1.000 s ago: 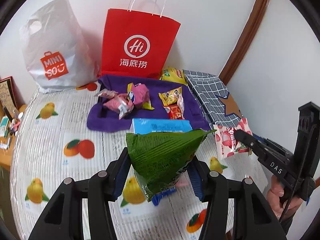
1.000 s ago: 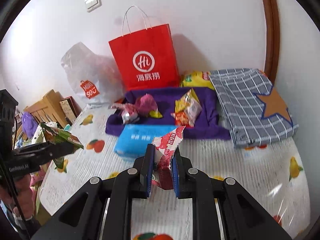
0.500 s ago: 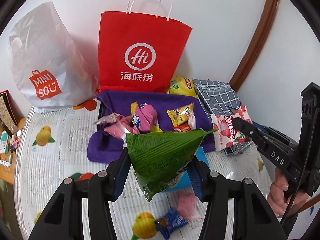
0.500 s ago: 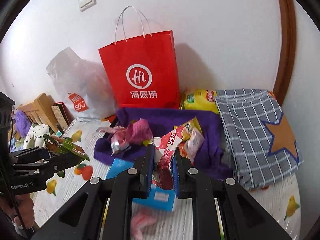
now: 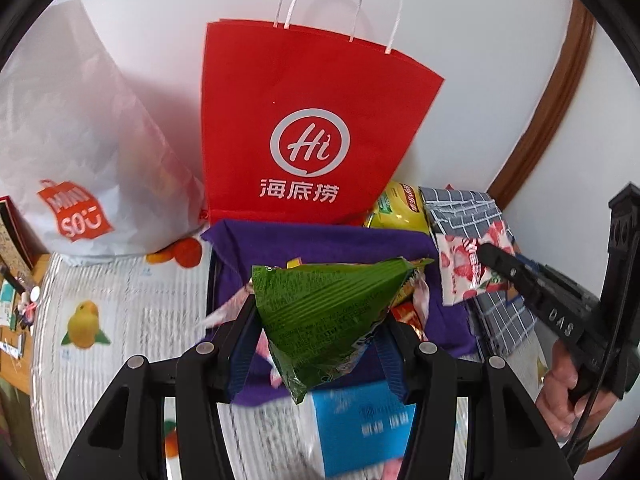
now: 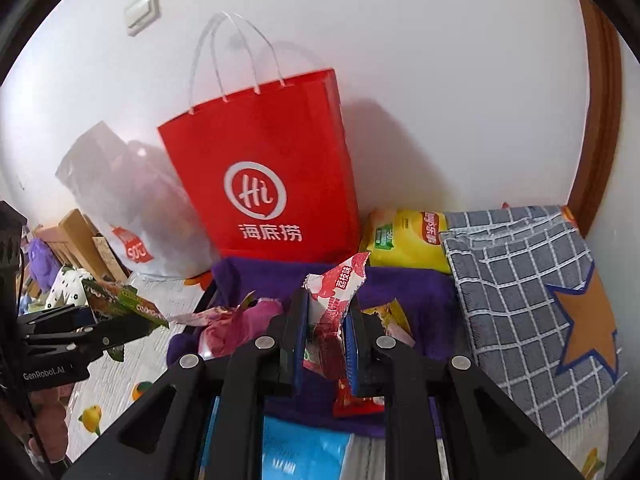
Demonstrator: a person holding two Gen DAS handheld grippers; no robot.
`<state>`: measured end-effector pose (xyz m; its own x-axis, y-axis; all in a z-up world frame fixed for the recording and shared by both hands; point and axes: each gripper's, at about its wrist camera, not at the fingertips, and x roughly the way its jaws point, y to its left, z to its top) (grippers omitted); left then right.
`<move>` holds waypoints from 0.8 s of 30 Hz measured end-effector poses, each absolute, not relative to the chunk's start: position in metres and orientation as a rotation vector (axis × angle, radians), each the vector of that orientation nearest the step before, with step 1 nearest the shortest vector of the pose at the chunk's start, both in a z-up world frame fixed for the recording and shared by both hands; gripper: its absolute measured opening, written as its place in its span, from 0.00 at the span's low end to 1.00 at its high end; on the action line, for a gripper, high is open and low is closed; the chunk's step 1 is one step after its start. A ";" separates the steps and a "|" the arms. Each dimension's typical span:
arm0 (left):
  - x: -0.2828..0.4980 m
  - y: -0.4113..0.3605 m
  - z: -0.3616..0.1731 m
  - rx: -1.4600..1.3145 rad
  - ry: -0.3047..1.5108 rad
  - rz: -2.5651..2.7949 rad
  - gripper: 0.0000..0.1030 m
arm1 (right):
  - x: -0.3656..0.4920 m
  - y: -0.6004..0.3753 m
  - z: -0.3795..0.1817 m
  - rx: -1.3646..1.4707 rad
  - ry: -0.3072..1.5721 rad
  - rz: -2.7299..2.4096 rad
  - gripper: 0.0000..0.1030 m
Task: Organize snacks
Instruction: 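Open the right tool to drop the strawberry bag onto the towel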
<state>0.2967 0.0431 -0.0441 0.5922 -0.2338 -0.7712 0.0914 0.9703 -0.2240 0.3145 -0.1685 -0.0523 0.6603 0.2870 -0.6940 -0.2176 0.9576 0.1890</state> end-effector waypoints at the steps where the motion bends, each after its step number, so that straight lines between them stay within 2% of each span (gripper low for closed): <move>1: 0.303 0.042 -0.048 -0.165 0.922 -0.192 0.50 | 0.317 -0.168 -0.055 0.090 0.802 0.288 0.17; 10: 0.330 0.054 -0.088 -0.166 0.972 -0.188 0.50 | 0.341 -0.168 -0.097 0.105 0.894 0.326 0.17; 24: 0.327 0.058 -0.090 -0.180 0.981 -0.194 0.50 | 0.354 -0.139 -0.138 0.043 1.009 0.343 0.17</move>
